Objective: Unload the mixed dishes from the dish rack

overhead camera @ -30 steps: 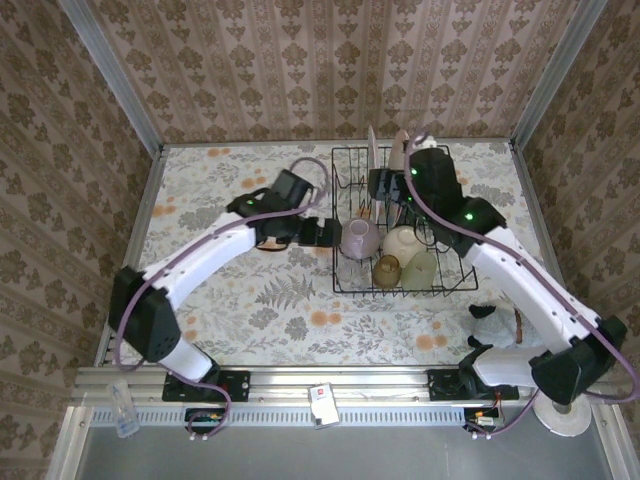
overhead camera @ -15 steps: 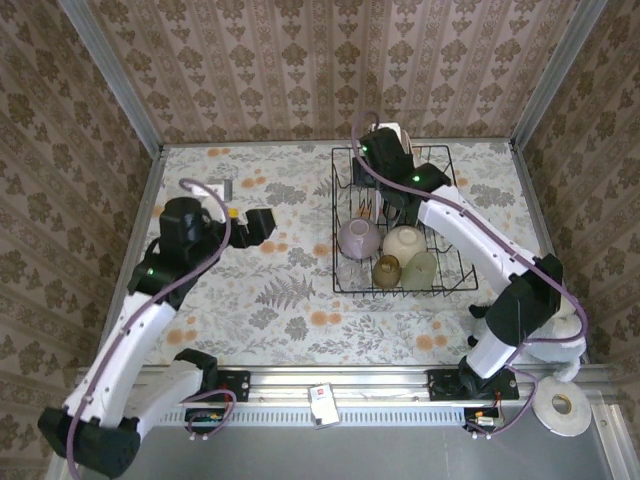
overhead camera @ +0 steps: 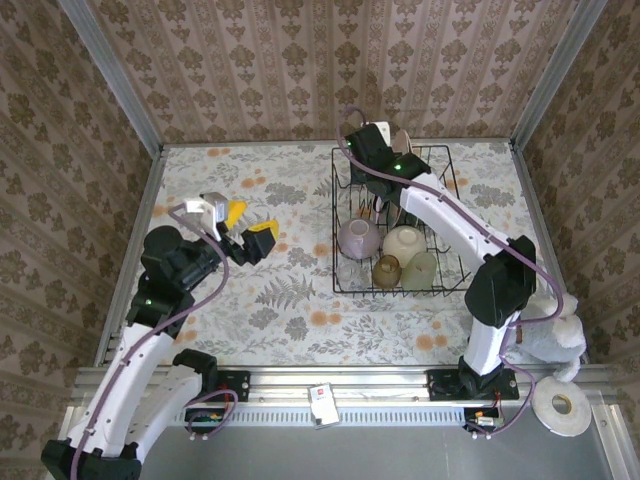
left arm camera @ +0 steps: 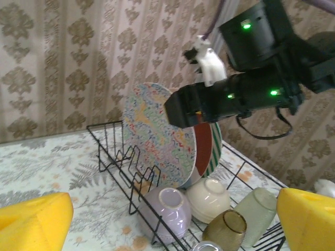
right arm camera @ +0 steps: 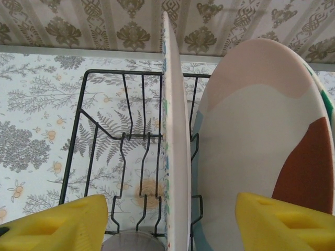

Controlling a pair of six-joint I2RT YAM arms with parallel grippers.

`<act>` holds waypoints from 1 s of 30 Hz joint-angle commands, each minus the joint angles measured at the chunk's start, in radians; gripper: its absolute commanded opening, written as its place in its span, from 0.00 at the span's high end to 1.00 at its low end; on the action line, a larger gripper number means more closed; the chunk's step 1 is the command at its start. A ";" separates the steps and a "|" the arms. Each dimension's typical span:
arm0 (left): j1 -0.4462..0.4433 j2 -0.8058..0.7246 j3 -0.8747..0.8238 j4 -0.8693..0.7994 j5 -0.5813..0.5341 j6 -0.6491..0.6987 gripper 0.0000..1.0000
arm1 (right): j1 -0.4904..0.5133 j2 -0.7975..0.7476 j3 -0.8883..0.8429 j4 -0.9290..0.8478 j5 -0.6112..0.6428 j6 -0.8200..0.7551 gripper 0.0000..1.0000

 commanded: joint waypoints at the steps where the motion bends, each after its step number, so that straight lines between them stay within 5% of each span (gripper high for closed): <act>1: 0.007 -0.019 -0.057 0.075 0.020 0.024 0.00 | 0.000 0.025 0.043 -0.043 0.044 0.016 0.39; 17: -0.001 -0.058 -0.058 0.015 -0.017 0.107 0.00 | 0.012 0.035 0.032 -0.037 0.105 0.081 0.86; 24: -0.008 -0.057 -0.060 0.012 -0.028 0.113 0.00 | 0.049 -0.014 -0.008 -0.006 0.201 0.096 1.00; 30: -0.013 -0.048 -0.058 0.013 -0.019 0.118 0.00 | 0.067 -0.079 -0.043 0.023 0.271 0.088 1.00</act>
